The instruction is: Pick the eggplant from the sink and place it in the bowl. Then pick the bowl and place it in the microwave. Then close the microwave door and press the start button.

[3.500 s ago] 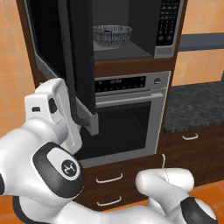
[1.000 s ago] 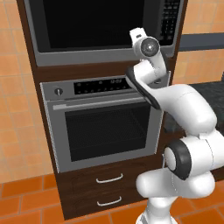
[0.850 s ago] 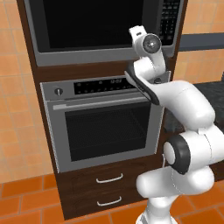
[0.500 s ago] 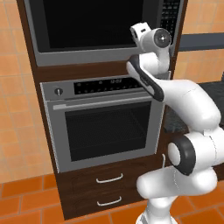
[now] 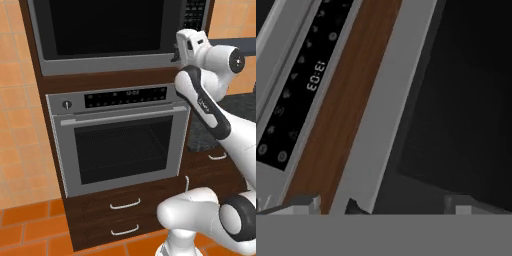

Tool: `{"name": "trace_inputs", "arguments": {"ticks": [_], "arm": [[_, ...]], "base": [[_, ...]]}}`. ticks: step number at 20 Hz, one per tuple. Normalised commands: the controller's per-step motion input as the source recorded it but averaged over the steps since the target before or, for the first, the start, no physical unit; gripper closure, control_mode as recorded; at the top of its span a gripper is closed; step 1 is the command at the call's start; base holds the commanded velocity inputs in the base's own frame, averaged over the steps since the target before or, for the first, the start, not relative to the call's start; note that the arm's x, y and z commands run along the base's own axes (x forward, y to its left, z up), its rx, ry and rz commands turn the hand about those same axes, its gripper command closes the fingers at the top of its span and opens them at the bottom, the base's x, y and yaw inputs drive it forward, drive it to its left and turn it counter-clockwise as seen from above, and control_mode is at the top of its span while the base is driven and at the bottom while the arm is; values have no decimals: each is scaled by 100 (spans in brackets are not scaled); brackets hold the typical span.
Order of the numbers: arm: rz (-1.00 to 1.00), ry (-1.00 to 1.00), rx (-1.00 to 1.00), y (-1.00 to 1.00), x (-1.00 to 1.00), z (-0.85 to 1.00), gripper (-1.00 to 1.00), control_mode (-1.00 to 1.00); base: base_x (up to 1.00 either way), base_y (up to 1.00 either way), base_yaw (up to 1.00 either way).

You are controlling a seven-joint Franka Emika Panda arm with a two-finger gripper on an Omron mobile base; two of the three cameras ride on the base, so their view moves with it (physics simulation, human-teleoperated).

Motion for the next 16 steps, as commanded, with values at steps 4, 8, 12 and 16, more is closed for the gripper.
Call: {"name": "trace_inputs", "arguments": {"ticks": [4,8,12,16], "arm": [[14,-10,35,-85,-42,36,-100,-100],[12,-3,26,-36,-2,49,100,-100],[13,0,17,-1,1,1,100,-100],[11,0,13,-6,26,0,100,-100]], "base": [[0,0,0],[0,0,0],[0,0,0],[0,0,0]]}}
